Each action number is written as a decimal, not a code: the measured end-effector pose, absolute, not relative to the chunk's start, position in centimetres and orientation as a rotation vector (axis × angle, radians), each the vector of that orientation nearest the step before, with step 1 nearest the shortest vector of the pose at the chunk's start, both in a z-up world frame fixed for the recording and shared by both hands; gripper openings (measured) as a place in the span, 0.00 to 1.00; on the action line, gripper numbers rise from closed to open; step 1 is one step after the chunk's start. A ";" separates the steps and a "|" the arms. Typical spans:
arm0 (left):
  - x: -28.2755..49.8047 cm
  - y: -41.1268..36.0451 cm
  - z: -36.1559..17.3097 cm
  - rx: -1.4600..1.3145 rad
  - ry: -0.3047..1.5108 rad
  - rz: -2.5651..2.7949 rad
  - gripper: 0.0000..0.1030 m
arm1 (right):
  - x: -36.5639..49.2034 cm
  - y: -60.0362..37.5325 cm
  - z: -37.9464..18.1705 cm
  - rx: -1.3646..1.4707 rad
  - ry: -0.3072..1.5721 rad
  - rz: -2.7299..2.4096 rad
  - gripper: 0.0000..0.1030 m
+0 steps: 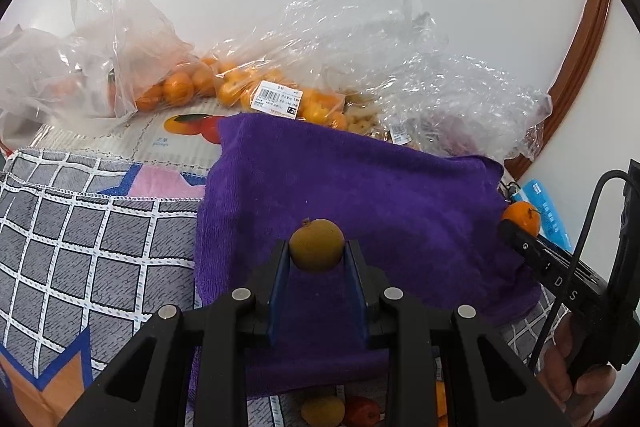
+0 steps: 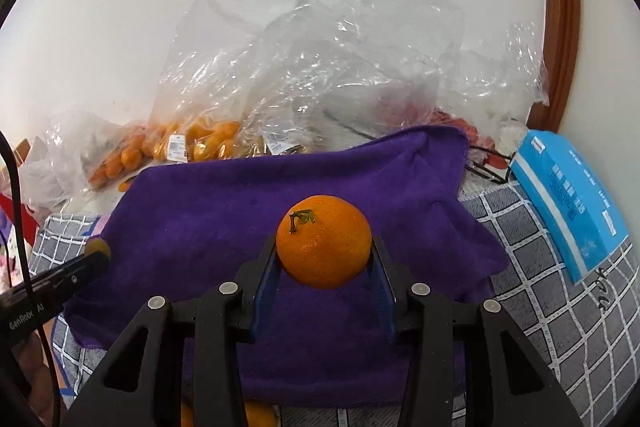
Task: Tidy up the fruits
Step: 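Carry the orange with the right gripper and the green fruit with the left onto the purple towel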
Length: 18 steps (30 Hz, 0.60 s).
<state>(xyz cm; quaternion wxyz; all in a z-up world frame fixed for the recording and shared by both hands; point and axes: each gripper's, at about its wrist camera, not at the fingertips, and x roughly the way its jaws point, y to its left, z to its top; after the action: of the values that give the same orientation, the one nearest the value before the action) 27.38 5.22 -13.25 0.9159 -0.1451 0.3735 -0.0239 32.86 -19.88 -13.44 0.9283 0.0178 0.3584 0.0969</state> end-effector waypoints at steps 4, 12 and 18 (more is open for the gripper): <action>27.6 5.3 -13.6 -0.301 0.777 -0.046 0.26 | 33.1 -19.9 -13.9 0.026 0.741 0.195 0.42; 27.9 5.3 -14.2 -0.303 0.794 -0.040 0.26 | 33.2 -19.6 -15.0 0.017 0.764 0.206 0.42; 28.1 5.4 -14.5 -0.317 0.809 -0.039 0.26 | 33.2 -19.2 -15.6 0.004 0.778 0.211 0.42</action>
<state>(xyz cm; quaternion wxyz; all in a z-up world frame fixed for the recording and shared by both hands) 28.14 5.42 -14.55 0.9069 -0.1533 0.3919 -0.0190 33.23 -19.24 -15.56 0.9198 0.0019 0.3787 0.1027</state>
